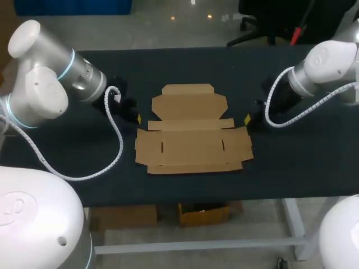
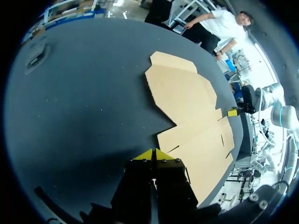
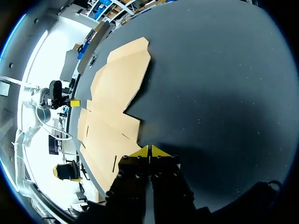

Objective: Assemble the packaging by folding the flat box into shape, placing the metal phone stand inside, and closing the box properly

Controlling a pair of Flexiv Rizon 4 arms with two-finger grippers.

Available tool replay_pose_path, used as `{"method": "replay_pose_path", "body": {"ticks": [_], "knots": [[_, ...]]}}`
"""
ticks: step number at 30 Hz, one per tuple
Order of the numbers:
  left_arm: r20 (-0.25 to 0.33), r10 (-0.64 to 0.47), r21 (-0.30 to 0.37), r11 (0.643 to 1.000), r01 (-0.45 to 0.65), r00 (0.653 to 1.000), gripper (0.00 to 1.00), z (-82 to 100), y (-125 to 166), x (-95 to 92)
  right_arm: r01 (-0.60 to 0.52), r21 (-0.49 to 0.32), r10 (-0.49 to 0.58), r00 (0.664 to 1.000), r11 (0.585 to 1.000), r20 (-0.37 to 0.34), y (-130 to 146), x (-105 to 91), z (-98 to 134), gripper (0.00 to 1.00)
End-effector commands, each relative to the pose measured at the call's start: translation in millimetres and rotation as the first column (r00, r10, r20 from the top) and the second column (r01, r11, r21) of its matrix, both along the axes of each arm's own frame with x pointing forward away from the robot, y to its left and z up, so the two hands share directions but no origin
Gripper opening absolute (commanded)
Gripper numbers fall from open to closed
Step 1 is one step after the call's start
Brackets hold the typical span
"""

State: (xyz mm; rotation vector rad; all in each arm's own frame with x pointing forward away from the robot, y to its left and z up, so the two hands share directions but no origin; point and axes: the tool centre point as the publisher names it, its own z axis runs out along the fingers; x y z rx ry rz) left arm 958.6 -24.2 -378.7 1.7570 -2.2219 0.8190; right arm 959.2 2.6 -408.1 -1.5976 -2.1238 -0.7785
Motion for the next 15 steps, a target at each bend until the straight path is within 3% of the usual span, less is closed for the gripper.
{"method": "replay_pose_path", "body": {"ticks": [1,15], "knots": [[0.010,0.004,-0.005,1.000,-0.004,1.000,0.00,-5.8,-1.2,-1.7,-0.008,0.017,0.008,1.000,1.000,0.005,1.5,4.6,-5.1,0.00],[0.015,0.020,-0.017,1.000,-0.020,1.000,0.00,-18.3,-3.9,14.3,-0.019,0.041,0.017,0.999,0.999,0.042,6.2,16.1,-3.3,0.00]]}}
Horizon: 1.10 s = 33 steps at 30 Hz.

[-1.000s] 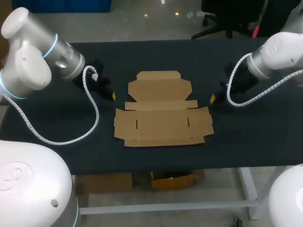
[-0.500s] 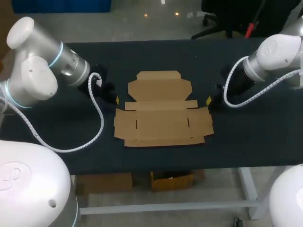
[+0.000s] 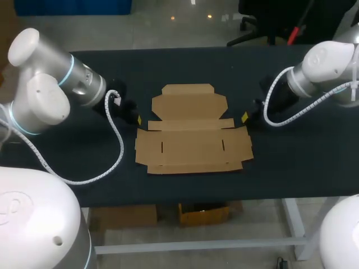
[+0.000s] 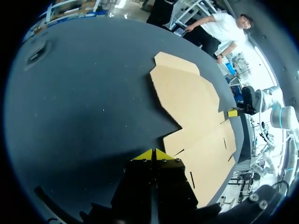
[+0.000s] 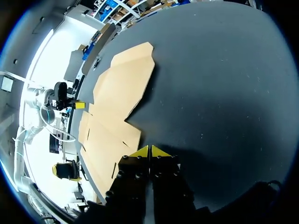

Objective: Assemble the packaging by folding the flat box into shape, placing the metal phone stand inside, and closing the box properly

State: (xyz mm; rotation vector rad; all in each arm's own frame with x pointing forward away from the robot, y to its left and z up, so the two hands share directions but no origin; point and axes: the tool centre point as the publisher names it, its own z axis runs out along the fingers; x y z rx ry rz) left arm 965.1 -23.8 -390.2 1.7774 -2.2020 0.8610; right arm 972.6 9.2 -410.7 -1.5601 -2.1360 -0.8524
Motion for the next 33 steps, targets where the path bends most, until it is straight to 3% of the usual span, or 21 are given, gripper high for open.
{"method": "replay_pose_path", "body": {"ticks": [1,33], "knots": [[-0.003,-0.002,0.007,1.000,0.003,1.000,0.00,-8.4,-5.1,8.8,-0.005,0.004,0.005,1.000,1.000,-0.004,0.2,2.9,-0.9,0.00],[0.010,0.011,-0.023,1.000,-0.011,1.000,0.00,-23.2,-7.9,20.7,0.029,0.045,-0.027,0.998,0.999,-0.055,19.9,-0.8,-11.0,0.00]]}}
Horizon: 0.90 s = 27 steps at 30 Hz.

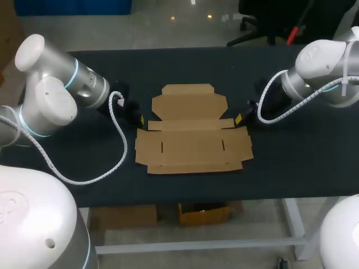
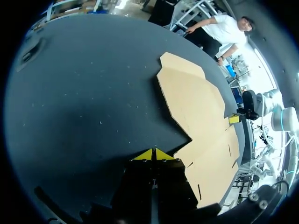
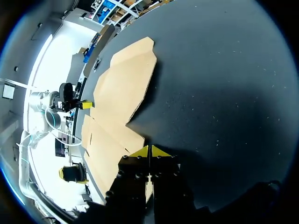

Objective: Assemble the packaging by folding the flat box into shape, placing the metal phone stand inside, and closing the box properly

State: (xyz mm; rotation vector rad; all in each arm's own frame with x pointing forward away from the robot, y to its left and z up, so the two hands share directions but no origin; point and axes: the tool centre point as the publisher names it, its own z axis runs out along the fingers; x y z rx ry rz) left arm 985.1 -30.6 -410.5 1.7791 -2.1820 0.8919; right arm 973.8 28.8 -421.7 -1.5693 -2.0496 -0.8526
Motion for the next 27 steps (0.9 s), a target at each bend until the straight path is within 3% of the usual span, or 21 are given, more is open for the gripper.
{"method": "replay_pose_path", "body": {"ticks": [1,18,27], "knots": [[0.004,0.002,-0.003,1.000,-0.002,1.000,0.00,-3.1,-1.2,0.7,0.007,-0.001,-0.007,1.000,1.000,-0.002,0.5,-2.6,0.1,0.00],[0.024,0.018,-0.024,1.000,-0.017,1.000,0.00,-10.4,-5.6,7.2,0.040,0.011,-0.039,0.999,0.999,-0.022,3.5,-2.7,-5.9,0.00],[0.008,-0.018,-0.032,0.999,0.019,1.000,0.00,-4.4,-8.8,-1.6,0.044,0.022,-0.044,0.999,0.999,-0.022,6.4,-2.4,-5.6,0.00]]}}
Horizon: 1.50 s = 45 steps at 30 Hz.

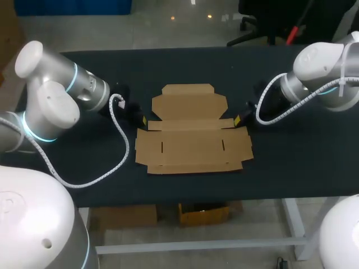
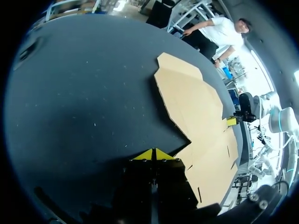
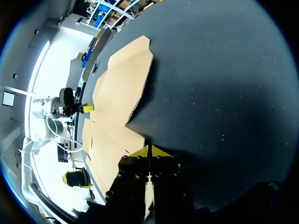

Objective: Assemble the packaging by folding the flat box into shape, placing the metal phone stand inside, and closing the box properly

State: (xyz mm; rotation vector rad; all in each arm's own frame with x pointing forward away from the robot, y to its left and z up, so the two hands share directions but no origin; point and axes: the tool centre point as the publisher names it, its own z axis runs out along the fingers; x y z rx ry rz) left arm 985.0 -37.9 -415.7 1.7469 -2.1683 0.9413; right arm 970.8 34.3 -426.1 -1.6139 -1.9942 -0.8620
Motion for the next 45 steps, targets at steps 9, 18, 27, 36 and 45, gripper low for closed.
{"method": "replay_pose_path", "body": {"ticks": [9,18,27,36,45], "knots": [[-0.027,-0.033,-0.005,0.999,0.033,0.999,0.00,2.9,-3.7,-4.4,0.002,0.017,-0.002,1.000,1.000,0.004,4.0,-2.2,-0.2,0.00],[-0.056,-0.038,0.005,0.999,0.039,0.998,0.00,-1.1,-2.6,-2.8,0.009,0.018,-0.009,1.000,1.000,0.007,2.5,-3.3,0.8,0.00],[-0.077,-0.052,0.009,0.999,0.052,0.996,0.00,0.4,-2.6,-7.6,0.016,0.019,-0.016,1.000,1.000,0.006,1.4,-3.7,0.3,0.00],[-0.089,-0.062,0.013,0.998,0.063,0.994,0.00,1.1,-4.1,-17.2,0.017,0.021,-0.017,1.000,1.000,0.004,1.4,-3.5,-0.1,0.00],[-0.090,-0.064,0.002,0.998,0.064,0.994,0.00,1.3,-10.7,-15.8,0.017,0.025,-0.017,1.000,1.000,0.006,2.5,-4.8,0.5,0.00]]}}
